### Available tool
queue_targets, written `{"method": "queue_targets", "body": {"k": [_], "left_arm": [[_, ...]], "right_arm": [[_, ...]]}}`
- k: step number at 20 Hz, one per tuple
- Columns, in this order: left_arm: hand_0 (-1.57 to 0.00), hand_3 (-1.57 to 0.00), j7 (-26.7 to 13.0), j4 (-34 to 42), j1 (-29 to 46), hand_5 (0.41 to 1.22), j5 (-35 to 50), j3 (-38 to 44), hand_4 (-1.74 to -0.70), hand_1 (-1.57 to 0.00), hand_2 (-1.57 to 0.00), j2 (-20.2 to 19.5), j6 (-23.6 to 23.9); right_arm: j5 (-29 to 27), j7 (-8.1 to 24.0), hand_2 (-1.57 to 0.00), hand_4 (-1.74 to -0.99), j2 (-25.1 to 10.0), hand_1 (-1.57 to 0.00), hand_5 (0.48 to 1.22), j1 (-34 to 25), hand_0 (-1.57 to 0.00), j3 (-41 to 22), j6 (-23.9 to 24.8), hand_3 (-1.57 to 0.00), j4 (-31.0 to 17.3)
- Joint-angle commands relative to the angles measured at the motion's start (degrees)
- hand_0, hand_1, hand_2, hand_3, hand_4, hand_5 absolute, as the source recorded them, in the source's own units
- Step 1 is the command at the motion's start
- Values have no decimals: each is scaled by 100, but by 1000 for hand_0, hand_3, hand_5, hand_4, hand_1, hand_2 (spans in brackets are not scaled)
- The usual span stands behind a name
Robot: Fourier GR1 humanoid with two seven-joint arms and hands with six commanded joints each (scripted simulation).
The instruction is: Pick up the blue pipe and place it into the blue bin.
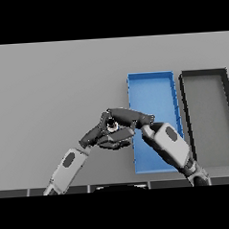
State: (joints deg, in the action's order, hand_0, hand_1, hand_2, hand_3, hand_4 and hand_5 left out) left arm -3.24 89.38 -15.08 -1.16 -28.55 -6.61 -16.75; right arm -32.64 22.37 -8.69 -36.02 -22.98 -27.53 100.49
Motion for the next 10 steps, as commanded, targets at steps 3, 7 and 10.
{"method": "queue_targets", "body": {"k": [3, 7, 10], "left_arm": [[-11, -10, -97, 142, 125, 527, 45, -80, -918, -10, -10, -13, -25], [-4, -4, -255, 140, 91, 496, 55, -29, -926, -4, -3, -80, -4], [-2, -1, -328, 291, 179, 488, 79, -84, -925, -1, -1, -110, -30]], "right_arm": [[-1070, 687, -1571, -1491, -13, -1571, 1221, -357, -1571, 234, 471, -1571, 66], [-1728, 836, -1571, -1493, -322, -1571, 1221, -1391, -1571, 691, 1015, -1571, 96], [-1900, 573, -1571, -1495, -520, -1571, 1221, -2162, -1571, 992, 957, -1571, -367]]}}
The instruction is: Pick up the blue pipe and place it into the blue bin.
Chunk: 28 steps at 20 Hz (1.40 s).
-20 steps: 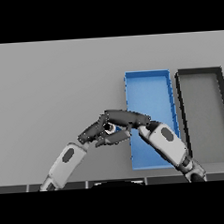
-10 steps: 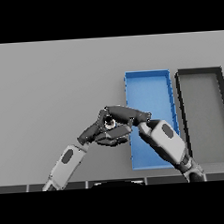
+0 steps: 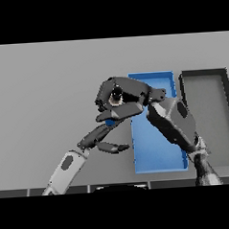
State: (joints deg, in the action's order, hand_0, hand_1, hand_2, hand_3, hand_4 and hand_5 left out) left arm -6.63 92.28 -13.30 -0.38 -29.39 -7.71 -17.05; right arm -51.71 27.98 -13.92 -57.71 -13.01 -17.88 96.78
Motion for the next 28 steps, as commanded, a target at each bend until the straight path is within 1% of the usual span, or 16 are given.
{"method": "queue_targets", "body": {"k": [1, 3, 4, 5, 8, 9, 11, 14, 19, 22, 23, 24, 25, 26, 27, 28], "left_arm": [[-1, -1, 37, 22, 44, 487, -56, -29, -920, -1, -1, -12, 25], [0, 0, 106, 64, 76, 486, -99, -3, -912, 0, 0, -88, 46], [0, 0, 87, 48, -17, 487, -102, 28, -904, 0, 0, -80, 54], [0, 0, 68, -18, -66, 487, -110, 57, -899, 0, 0, -70, 67], [1, 1, 131, 25, 31, 484, -76, 47, -889, 1, 1, -127, 11], [1, 1, 22, -12, -73, 483, -59, 91, -887, 1, 1, -104, 23], [1, 1, 20, -9, -84, 481, -94, 70, -883, 1, 1, -68, 59], [1, 1, 71, 44, -27, 482, -73, 58, -878, 1, 1, -106, 21], [1, 1, 139, 62, 23, 481, -126, 64, -868, 1, 1, -139, 68], [1, 1, 67, 18, 5, 479, -93, 61, -877, 1, 1, -89, 54], [1, 1, 59, 71, -4, 477, -94, 53, -879, 1, 1, -84, 71], [1, 1, 101, 72, 23, 475, -112, 13, -880, 1, 1, -86, 48], [1, 1, 78, 106, 52, 476, -145, -19, -881, 1, 1, -73, 76], [1, 1, 41, 124, 49, 479, -97, 7, -883, 1, 1, -96, 51], [1, 1, 5, 106, 63, 481, -131, -19, -885, 1, 1, -73, 76], [1, 1, 18, 56, 21, 483, -139, 13, -886, 1, 1, -78, 84]], "right_arm": [[-6, -19, -1571, -1495, -130, -1571, 1221, -196, -1571, 163, 186, -1571, -161], [222, -208, -1571, -1496, -371, -1571, 1221, -532, -1571, 425, 534, -1571, -551], [318, -204, -1571, -1497, -478, -1571, 1221, -637, -1571, 517, 701, -1571, -768], [385, -173, -1571, -1497, -604, -1571, 1221, -678, -1571, 587, 756, -1571, -952], [705, -301, -1571, -1498, -888, -1571, 1221, -641, -1571, 752, 728, -1571, -1668], [790, -271, -1571, -1498, -955, -1571, 1221, -586, -1571, 774, 694, -1571, -1929], [924, -358, -1571, -1498, -1036, -1571, 1221, -317, -1571, 828, 695, -1571, -2289], [1184, -291, -1571, -1499, -1168, -1571, 1221, 245, -1571, 799, 819, -1571, -2640], [1470, 98, -1571, -1499, -1260, -1571, 1221, 1086, -1571, 571, 1319, -1571, -2676], [1572, 519, -1571, -1499, -1344, -1571, 1221, 1579, -1571, 417, 1731, -1571, -2530], [1614, 692, -1571, -1547, -1436, -1571, 1221, 1734, -1571, 340, 1776, -1281, -2485], [1570, 695, -1571, -1586, -1548, -1571, 1221, 1816, -1571, 188, 1858, -1025, -2487], [1400, 695, -1571, -1617, -1717, -1571, 1221, 1865, -1571, -119, 1956, -820, -2556], [1311, 695, -1571, -1642, -1850, -1571, 1221, 1985, -1571, -286, 1944, -681, -2548], [1175, 695, -1571, -1662, -2008, -1571, 1221, 2061, -1571, -611, 2052, -617, -2563], [1033, 695, -1571, -1617, -2133, -1571, 1199, 2107, -1571, -920, 2203, -808, -2585]]}}
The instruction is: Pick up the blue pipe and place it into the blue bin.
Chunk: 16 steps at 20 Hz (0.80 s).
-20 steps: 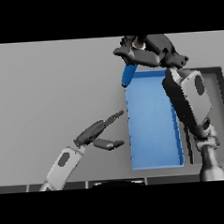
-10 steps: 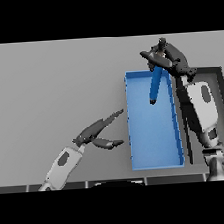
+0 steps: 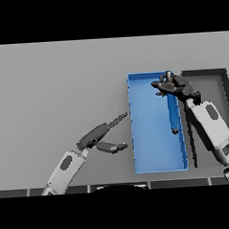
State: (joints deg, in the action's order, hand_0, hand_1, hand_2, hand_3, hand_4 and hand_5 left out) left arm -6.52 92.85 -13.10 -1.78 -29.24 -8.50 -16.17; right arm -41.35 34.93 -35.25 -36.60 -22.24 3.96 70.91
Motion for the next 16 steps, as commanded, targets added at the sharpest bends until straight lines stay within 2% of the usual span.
{"method": "queue_targets", "body": {"k": [1, 2, 4, 5, 6, 7, 9, 13, 15, 16], "left_arm": [[1, 1, 0, -14, -11, 486, 3, 10, -885, 1, 1, -2, -4], [1, 1, 19, -13, -4, 490, -21, -24, -883, 1, 1, 18, -5], [1, 1, 96, -63, -13, 495, -21, -4, -880, 1, 1, 1, -22], [1, 1, 104, -40, -36, 497, -30, -3, -880, 1, 1, 4, -11], [1, 1, 141, -50, -38, 497, -8, 22, -881, 1, 1, -19, -23], [1, 1, 71, -99, -86, 496, -26, 19, -881, 1, 1, 13, -7], [1, 1, 139, -89, -12, 493, -21, 17, -879, 1, 1, -27, -24], [1, 1, 59, -83, -45, 486, -19, 8, -878, 1, 1, 13, -1], [1, 1, 56, -106, -55, 480, 0, 34, -878, 1, 1, 2, -11], [1, 1, 129, -96, 1, 478, -50, -9, -878, 1, 1, 16, 16]], "right_arm": [[-273, 0, -1454, -1573, -142, -1514, 1188, -117, -1571, -368, 191, -960, -250], [-627, 1, -1163, -1515, -284, -1211, 1176, -191, -1257, -691, 392, -768, -363], [-1269, -35, -744, -1385, -448, -775, 1114, -359, -804, -1121, 623, -491, -569], [-1536, -6, -595, -1334, -516, -619, 1135, -520, -643, -1371, 641, -393, -681], [-1648, -30, -476, -1296, -584, -495, 1152, -594, -514, -1537, 428, -314, -705], [-1646, -30, -380, -1264, -586, -396, 1108, -655, -411, -1677, 281, -251, -739], [-1473, 2, -243, -1202, -752, -253, 1013, -822, -263, -2140, 65, -160, -703], [-1123, -27, -99, -1141, -851, -103, 884, -897, -107, -2415, -167, -65, -655], [-957, -43, -63, -1131, -861, -66, 829, -882, -68, -2533, -183, -41, -638], [-930, -58, -54, -1131, -872, -91, 809, -904, -194, -2532, -176, -33, -635]]}}
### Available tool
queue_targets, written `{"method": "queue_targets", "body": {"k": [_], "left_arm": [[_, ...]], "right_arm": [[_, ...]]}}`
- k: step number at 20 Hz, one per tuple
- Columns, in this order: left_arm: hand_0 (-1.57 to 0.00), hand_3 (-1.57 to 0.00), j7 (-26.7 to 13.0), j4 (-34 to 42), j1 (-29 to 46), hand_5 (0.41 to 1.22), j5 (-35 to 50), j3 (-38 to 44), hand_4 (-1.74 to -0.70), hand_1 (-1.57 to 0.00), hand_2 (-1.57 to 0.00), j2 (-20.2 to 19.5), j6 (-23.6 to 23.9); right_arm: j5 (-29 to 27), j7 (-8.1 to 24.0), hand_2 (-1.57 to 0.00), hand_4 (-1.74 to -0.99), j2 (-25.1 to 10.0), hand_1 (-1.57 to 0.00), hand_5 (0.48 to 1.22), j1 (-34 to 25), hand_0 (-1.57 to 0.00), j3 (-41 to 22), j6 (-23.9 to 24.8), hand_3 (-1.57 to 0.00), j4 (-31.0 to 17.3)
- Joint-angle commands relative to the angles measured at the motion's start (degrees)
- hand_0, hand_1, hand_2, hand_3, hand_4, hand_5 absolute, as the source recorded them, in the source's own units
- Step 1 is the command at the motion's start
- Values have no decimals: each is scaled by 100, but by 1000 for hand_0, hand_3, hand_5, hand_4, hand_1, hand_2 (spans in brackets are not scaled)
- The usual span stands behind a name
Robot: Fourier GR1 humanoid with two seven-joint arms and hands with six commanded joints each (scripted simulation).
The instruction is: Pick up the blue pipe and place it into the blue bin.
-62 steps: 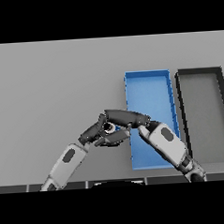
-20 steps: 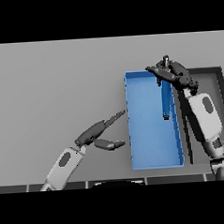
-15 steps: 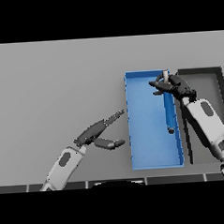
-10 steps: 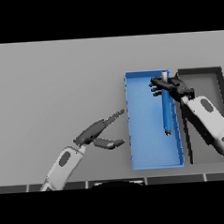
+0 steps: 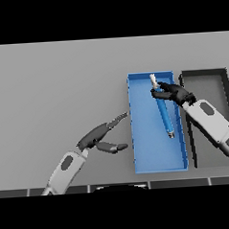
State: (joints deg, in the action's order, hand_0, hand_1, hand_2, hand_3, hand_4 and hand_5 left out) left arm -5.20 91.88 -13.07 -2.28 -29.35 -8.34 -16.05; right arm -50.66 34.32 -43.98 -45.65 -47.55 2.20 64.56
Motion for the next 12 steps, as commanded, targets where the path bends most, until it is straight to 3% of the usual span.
{"method": "queue_targets", "body": {"k": [1, 3, 6, 8, 12], "left_arm": [[1, 1, -16, 34, 20, 476, 38, 25, -881, 1, 1, -41, -22], [1, 1, -26, 47, 19, 474, 23, 24, -882, 1, 1, -44, -5], [1, 1, -145, 5, -58, 476, 12, 32, -885, 1, 1, 7, 26], [1, 1, -36, 107, 27, 478, 43, 17, -885, 1, 1, -63, -22], [1, 1, -28, 272, 216, 480, 14, -42, -885, 1, 1, -98, 25]], "right_arm": [[-9, -77, -82, -1144, -3, -184, 792, 72, -377, 0, -9, -26, 2], [12, -231, -52, -1153, -1, -117, 777, 52, -241, 29, -147, -16, -130], [-161, -202, -26, -1154, 23, -60, 809, 56, -123, 110, -164, -8, -58], [-145, -210, -24, -1152, 55, -100, 804, 98, -212, 67, -124, -5, 23], [-93, -251, -24, -1152, 11, -100, 798, 108, -212, 49, -152, -5, 27]]}}
